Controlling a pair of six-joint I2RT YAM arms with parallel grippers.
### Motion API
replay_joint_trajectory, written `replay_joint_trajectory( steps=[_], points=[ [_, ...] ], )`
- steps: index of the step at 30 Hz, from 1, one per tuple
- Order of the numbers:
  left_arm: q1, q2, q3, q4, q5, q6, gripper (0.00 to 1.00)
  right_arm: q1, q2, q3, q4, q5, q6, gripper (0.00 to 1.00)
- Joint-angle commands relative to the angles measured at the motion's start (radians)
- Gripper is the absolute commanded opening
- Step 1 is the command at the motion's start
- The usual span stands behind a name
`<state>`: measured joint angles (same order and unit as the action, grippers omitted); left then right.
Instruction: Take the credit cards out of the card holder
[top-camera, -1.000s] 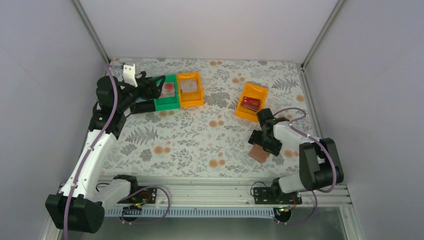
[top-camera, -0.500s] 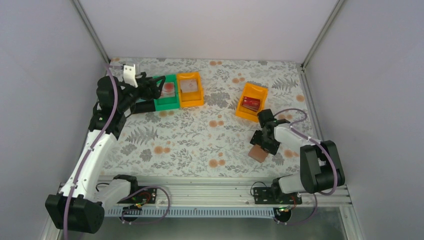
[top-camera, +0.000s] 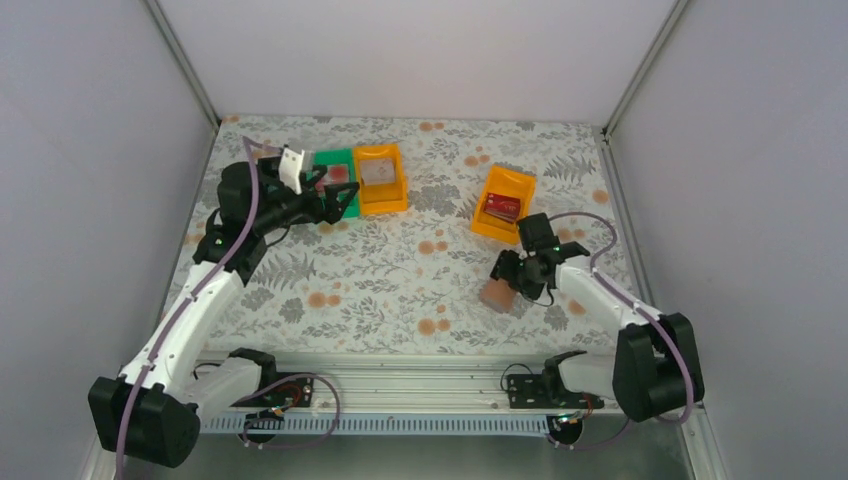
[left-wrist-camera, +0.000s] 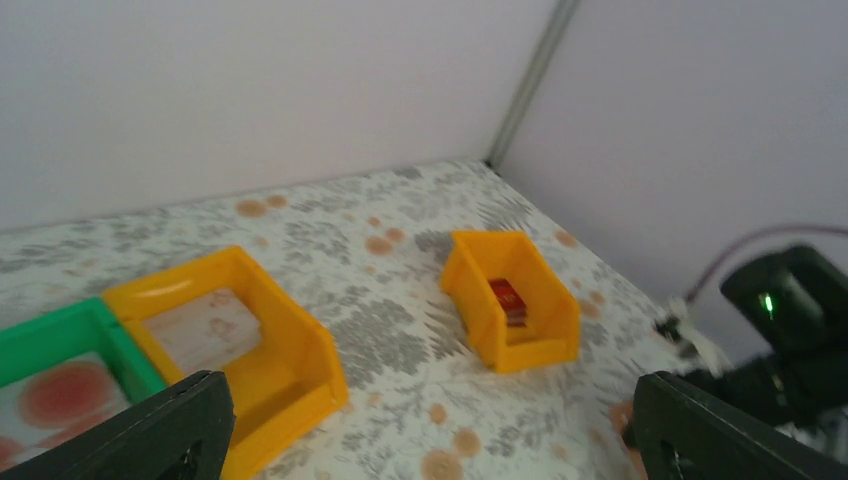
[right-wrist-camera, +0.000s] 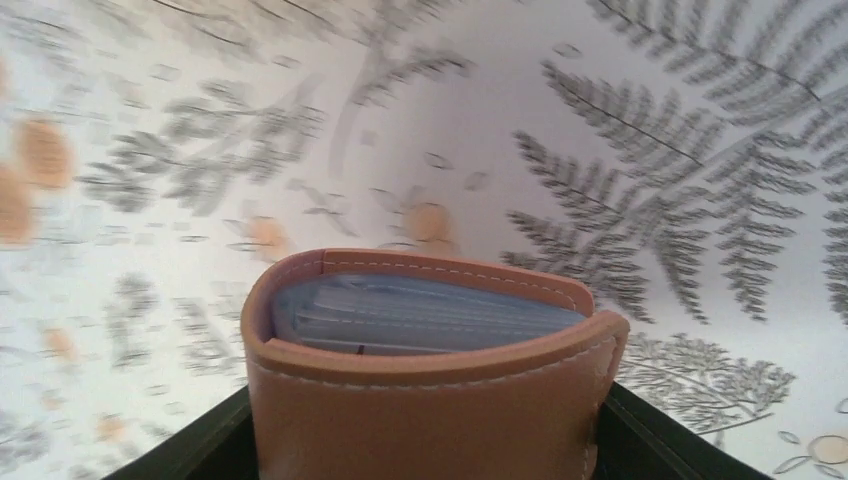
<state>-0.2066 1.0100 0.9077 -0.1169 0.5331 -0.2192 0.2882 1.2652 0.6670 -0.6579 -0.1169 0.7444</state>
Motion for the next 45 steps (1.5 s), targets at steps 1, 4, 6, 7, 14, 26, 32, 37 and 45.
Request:
replay_joint_trajectory(
  steps=[1, 4, 6, 7, 14, 26, 32, 37, 45],
  points=[
    [-0.051, 0.018, -0.042, 0.008, 0.128, 0.091, 0.98, 0.035, -0.080, 0.119, -0.003, -0.073, 0.037, 0.57],
    [-0.105, 0.028, -0.039, -0.018, 0.180, 0.149, 0.95, 0.079, -0.094, 0.266, -0.042, -0.069, 0.066, 0.55],
    [-0.136, 0.033, -0.028, -0.019, 0.295, 0.202, 0.95, 0.122, -0.084, 0.380, -0.078, -0.028, 0.094, 0.55],
    [-0.155, 0.038, -0.019, -0.021, 0.340, 0.231, 0.95, 0.153, -0.076, 0.438, -0.085, 0.000, 0.113, 0.54],
    [-0.235, 0.124, 0.073, -0.027, 0.242, 0.167, 1.00, 0.340, 0.081, 0.798, -0.044, 0.155, 0.134, 0.54],
    [-0.224, 0.164, 0.123, 0.054, 0.143, -0.046, 1.00, 0.525, 0.301, 1.148, 0.007, 0.244, -0.031, 0.53],
    [-0.219, 0.170, 0.133, 0.090, 0.176, -0.062, 1.00, 0.570, 0.348, 1.207, -0.020, 0.264, -0.077, 0.53],
    [-0.202, 0.171, 0.145, 0.101, 0.168, -0.118, 0.55, 0.585, 0.347, 1.207, -0.007, 0.248, -0.120, 0.54],
    [-0.195, 0.132, 0.121, 0.089, 0.215, -0.079, 0.02, 0.584, 0.286, 1.143, 0.033, 0.134, -0.278, 0.85]
  ],
)
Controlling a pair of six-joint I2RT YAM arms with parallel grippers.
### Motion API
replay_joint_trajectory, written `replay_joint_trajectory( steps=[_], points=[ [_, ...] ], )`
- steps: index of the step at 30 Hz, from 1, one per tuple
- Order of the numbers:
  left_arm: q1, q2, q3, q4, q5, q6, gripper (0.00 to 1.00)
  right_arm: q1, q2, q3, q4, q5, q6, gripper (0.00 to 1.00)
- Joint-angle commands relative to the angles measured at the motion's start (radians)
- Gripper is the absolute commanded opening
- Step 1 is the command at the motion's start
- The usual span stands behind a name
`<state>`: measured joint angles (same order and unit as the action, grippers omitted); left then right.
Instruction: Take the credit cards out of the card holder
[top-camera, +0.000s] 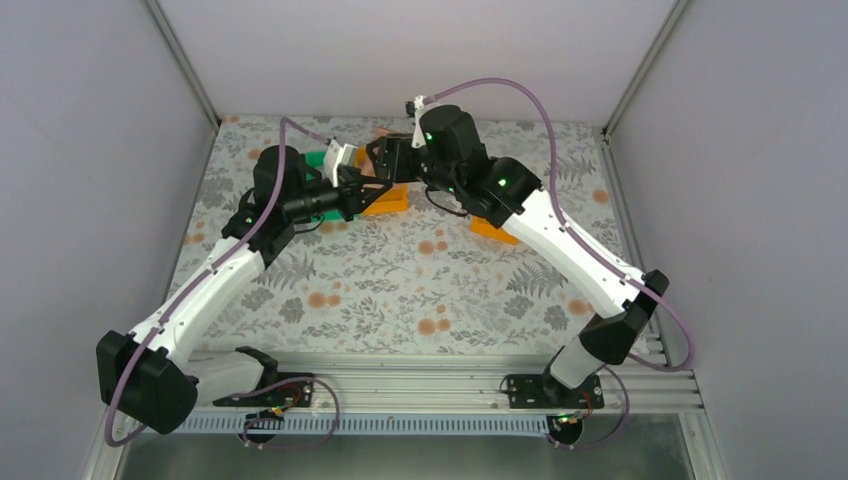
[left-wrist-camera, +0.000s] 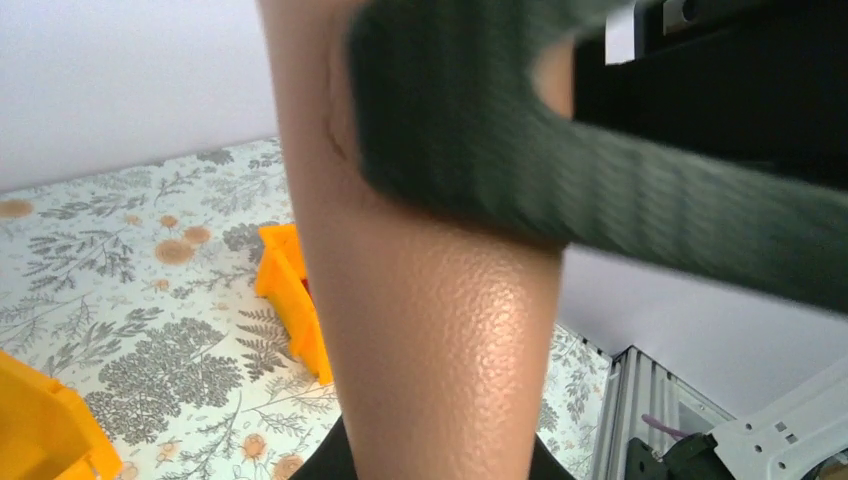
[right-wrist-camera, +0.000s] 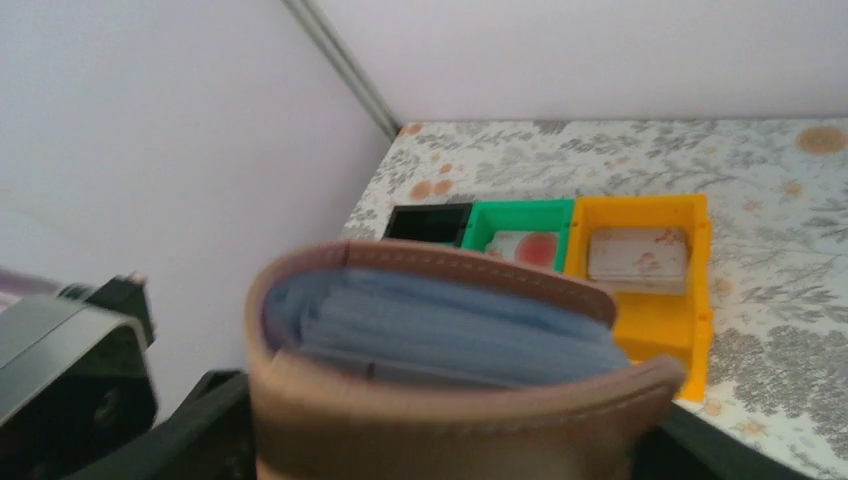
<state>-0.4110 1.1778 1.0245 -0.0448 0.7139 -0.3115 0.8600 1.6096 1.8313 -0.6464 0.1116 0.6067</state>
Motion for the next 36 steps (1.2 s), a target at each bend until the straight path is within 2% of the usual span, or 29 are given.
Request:
replay_joint_trajectory(
  steps=[1, 3, 8, 10, 12, 14, 20, 23, 27, 29, 31, 32, 34, 35, 36],
  points=[
    [0.010, -0.045, -0.001, 0.015, 0.035, 0.018, 0.02, 0.009, -0.073, -0.022, 0.029, -0.125, -0.180, 0.97],
    [0.014, -0.060, -0.009, 0.020, 0.046, 0.030, 0.02, -0.009, -0.115, -0.037, 0.035, -0.188, -0.252, 0.99],
    [0.014, -0.109, -0.027, 0.089, 0.184, 0.106, 0.02, -0.094, -0.285, -0.185, 0.098, -0.509, -0.413, 0.99],
    [0.008, -0.131, -0.027, 0.118, 0.226, 0.149, 0.02, -0.121, -0.329, -0.213, 0.133, -0.671, -0.458, 0.99],
    [-0.004, -0.153, -0.012, 0.140, 0.253, 0.215, 0.02, -0.132, -0.351, -0.216, 0.168, -0.763, -0.471, 0.99],
    [-0.017, -0.172, 0.002, 0.163, 0.274, 0.274, 0.02, -0.136, -0.353, -0.205, 0.206, -0.798, -0.469, 0.99],
    [-0.041, -0.193, 0.005, 0.215, 0.349, 0.266, 0.02, -0.139, -0.300, -0.151, 0.254, -0.883, -0.462, 0.99],
    [-0.046, -0.199, 0.005, 0.215, 0.349, 0.273, 0.02, -0.141, -0.280, -0.120, 0.220, -0.885, -0.468, 0.99],
    [-0.052, -0.208, 0.000, 0.219, 0.357, 0.282, 0.02, -0.160, -0.323, -0.203, 0.286, -0.932, -0.458, 0.98],
    [-0.054, -0.205, 0.005, 0.220, 0.355, 0.273, 0.02, -0.161, -0.311, -0.202, 0.284, -0.991, -0.460, 0.87],
    [-0.055, -0.200, 0.009, 0.229, 0.354, 0.254, 0.02, -0.161, -0.287, -0.190, 0.235, -1.045, -0.474, 0.63],
    [-0.055, -0.198, 0.009, 0.233, 0.353, 0.245, 0.02, -0.160, -0.278, -0.191, 0.217, -1.073, -0.485, 0.45],
    [-0.059, -0.193, 0.006, 0.229, 0.350, 0.244, 0.02, -0.160, -0.273, -0.203, 0.201, -1.100, -0.499, 0.17],
    [-0.063, -0.190, 0.006, 0.220, 0.346, 0.251, 0.02, -0.161, -0.276, -0.206, 0.201, -1.102, -0.501, 0.06],
    [-0.068, -0.190, 0.006, 0.211, 0.344, 0.258, 0.02, -0.161, -0.281, -0.210, 0.208, -1.107, -0.500, 0.04]
  ],
)
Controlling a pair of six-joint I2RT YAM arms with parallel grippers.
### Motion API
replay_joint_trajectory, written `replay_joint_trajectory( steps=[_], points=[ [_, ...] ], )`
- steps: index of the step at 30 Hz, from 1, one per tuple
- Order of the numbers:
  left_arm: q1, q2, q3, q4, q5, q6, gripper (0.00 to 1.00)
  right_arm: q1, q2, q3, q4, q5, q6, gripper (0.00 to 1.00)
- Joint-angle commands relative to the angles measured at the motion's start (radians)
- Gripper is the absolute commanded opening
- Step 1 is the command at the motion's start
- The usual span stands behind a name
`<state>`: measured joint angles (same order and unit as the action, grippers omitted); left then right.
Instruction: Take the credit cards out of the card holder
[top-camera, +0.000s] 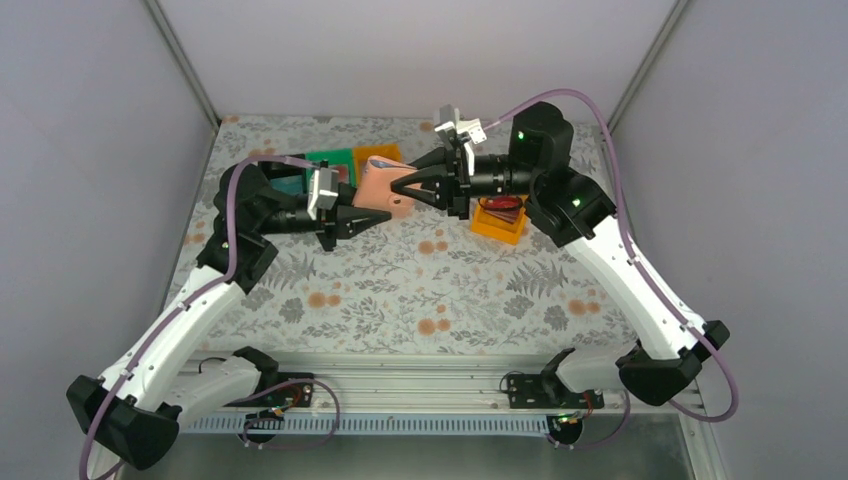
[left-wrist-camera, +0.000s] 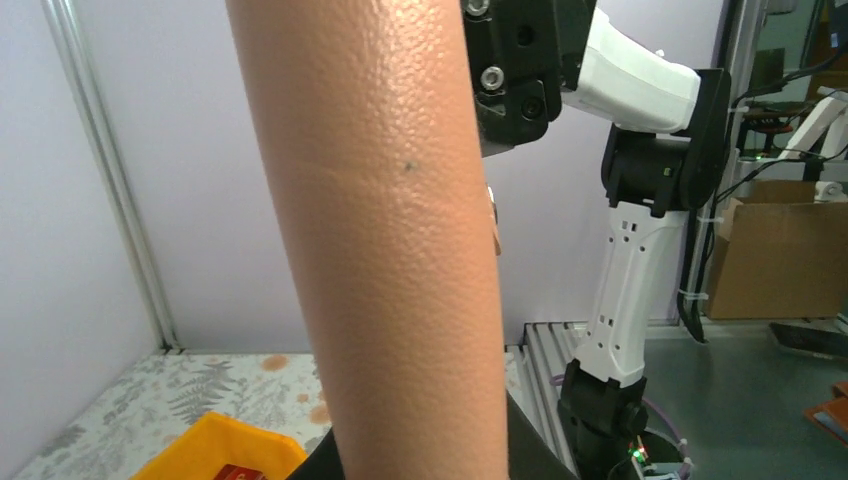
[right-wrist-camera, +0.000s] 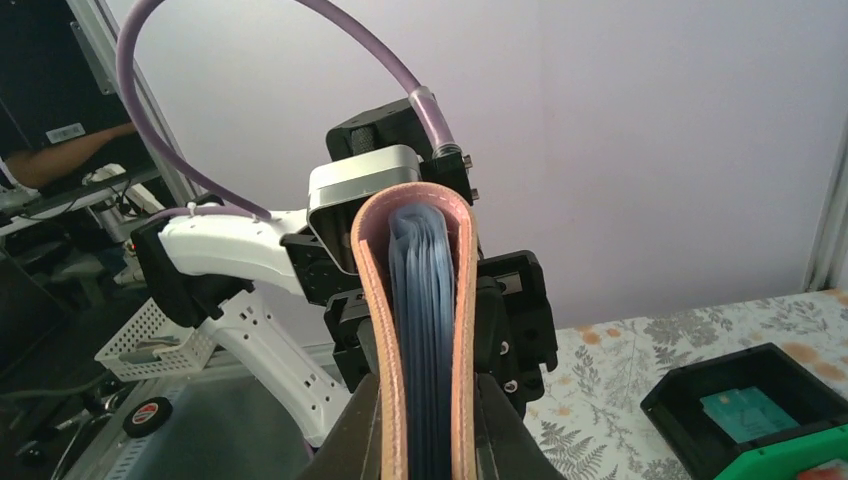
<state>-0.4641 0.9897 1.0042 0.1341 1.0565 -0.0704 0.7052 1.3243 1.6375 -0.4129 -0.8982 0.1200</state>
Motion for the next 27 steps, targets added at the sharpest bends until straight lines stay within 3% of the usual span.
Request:
replay_joint_trajectory(
  steps=[1, 4, 5, 7, 8, 9, 12, 16, 18, 27],
  points=[
    [-0.016, 0.001, 0.027, 0.024, -0.002, 0.021, 0.02, -0.006, -0.002, -0.018, -0.019, -0.101, -0.014, 0.04],
    [-0.019, 0.003, 0.027, 0.006, -0.005, 0.021, 0.06, -0.006, -0.019, -0.015, -0.027, -0.095, -0.031, 0.04],
    [-0.019, 0.005, 0.029, -0.004, -0.008, 0.020, 0.19, -0.006, -0.025, -0.014, -0.040, -0.088, -0.043, 0.04],
    [-0.015, 0.006, 0.047, -0.049, -0.011, 0.019, 0.57, -0.006, -0.029, -0.004, -0.091, -0.063, -0.083, 0.04],
    [-0.013, 0.009, 0.061, -0.078, -0.019, 0.009, 0.65, -0.006, -0.025, 0.004, -0.130, -0.047, -0.102, 0.04],
    [-0.003, 0.012, 0.079, -0.103, -0.029, -0.005, 0.68, -0.006, -0.020, 0.016, -0.169, -0.020, -0.119, 0.04],
    [0.053, 0.023, 0.117, -0.126, -0.055, -0.068, 0.66, -0.006, 0.015, 0.060, -0.328, 0.032, -0.166, 0.04],
    [0.096, 0.020, 0.115, -0.108, -0.032, -0.088, 0.39, -0.006, 0.044, 0.088, -0.394, 0.016, -0.203, 0.04],
    [0.094, 0.016, 0.106, -0.142, 0.010, -0.037, 0.31, -0.006, 0.051, 0.093, -0.391, 0.007, -0.214, 0.04],
    [0.065, 0.024, 0.104, -0.225, 0.028, -0.005, 0.28, -0.006, 0.095, 0.149, -0.367, -0.036, -0.241, 0.04]
  ],
)
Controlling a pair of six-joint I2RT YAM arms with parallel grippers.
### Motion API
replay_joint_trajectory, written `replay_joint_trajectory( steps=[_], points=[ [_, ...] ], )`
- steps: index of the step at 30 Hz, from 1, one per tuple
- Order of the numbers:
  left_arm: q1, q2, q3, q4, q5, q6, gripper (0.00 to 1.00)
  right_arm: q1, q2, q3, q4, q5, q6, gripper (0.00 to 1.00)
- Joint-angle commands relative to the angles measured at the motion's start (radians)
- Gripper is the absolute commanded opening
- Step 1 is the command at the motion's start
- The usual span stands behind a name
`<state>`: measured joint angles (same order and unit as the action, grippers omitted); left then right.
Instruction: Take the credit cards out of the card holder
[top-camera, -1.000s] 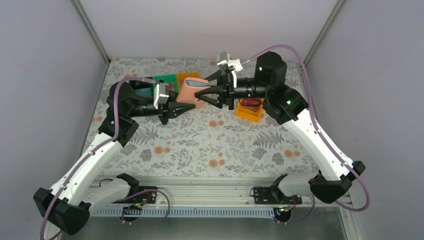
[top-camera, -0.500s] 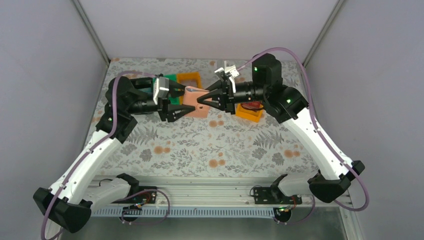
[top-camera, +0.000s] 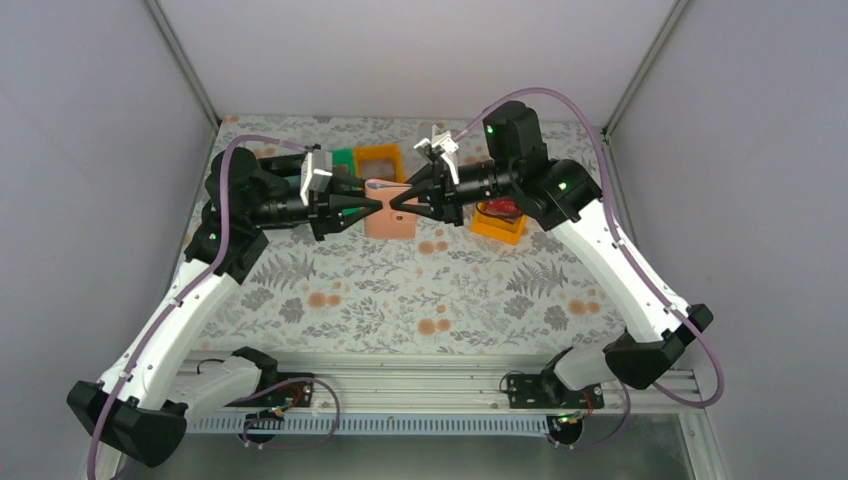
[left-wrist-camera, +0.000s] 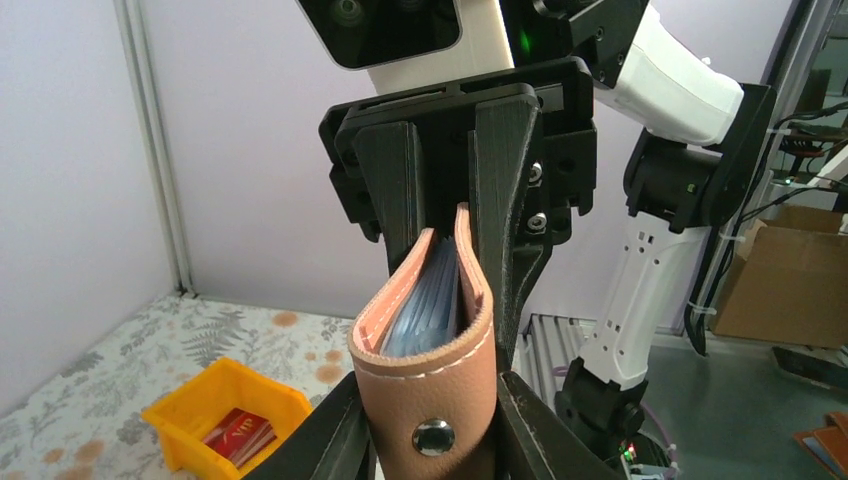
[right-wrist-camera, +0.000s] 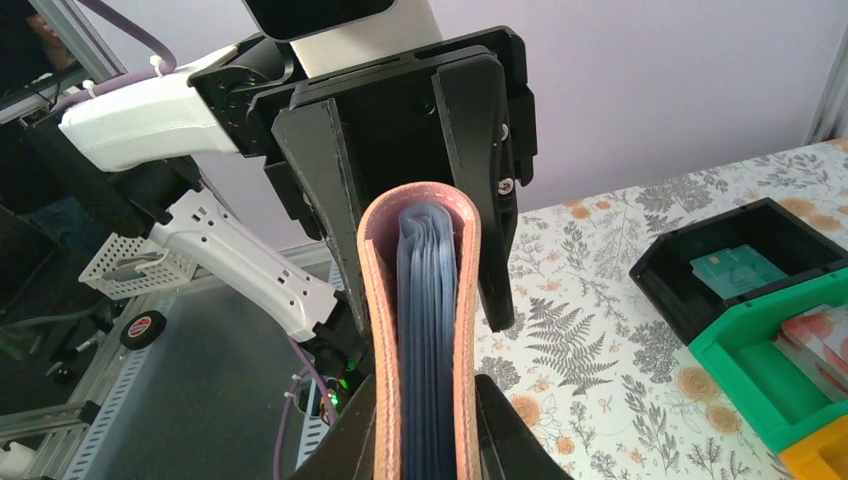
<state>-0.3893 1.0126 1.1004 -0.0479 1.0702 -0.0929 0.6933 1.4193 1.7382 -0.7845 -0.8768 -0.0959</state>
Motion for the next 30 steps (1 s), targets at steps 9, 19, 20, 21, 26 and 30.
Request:
replay_joint_trajectory(
  steps=[9, 19, 20, 21, 26, 30],
  points=[
    [-0.018, -0.024, -0.018, -0.050, -0.038, -0.023, 0.02, 0.006, 0.019, 0.068, 0.039, -0.069, -0.027, 0.04],
    [0.070, -0.071, -0.080, -0.028, -0.399, -0.254, 0.02, 0.006, -0.017, -0.069, 0.268, 0.300, 0.145, 0.99],
    [0.083, -0.089, -0.098, -0.031, -0.428, -0.265, 0.02, 0.006, -0.016, -0.065, 0.276, 0.334, 0.165, 0.99],
    [0.095, -0.109, -0.127, -0.030, -0.466, -0.283, 0.02, 0.006, -0.017, -0.060, 0.281, 0.373, 0.185, 0.99],
    [0.135, -0.206, -0.225, -0.061, -0.694, -0.377, 0.02, 0.006, -0.039, -0.086, 0.312, 0.574, 0.320, 0.99],
    [0.137, -0.277, -0.318, -0.013, -0.794, -0.377, 0.02, 0.010, -0.072, -0.140, 0.359, 0.629, 0.443, 0.99]
  ],
)
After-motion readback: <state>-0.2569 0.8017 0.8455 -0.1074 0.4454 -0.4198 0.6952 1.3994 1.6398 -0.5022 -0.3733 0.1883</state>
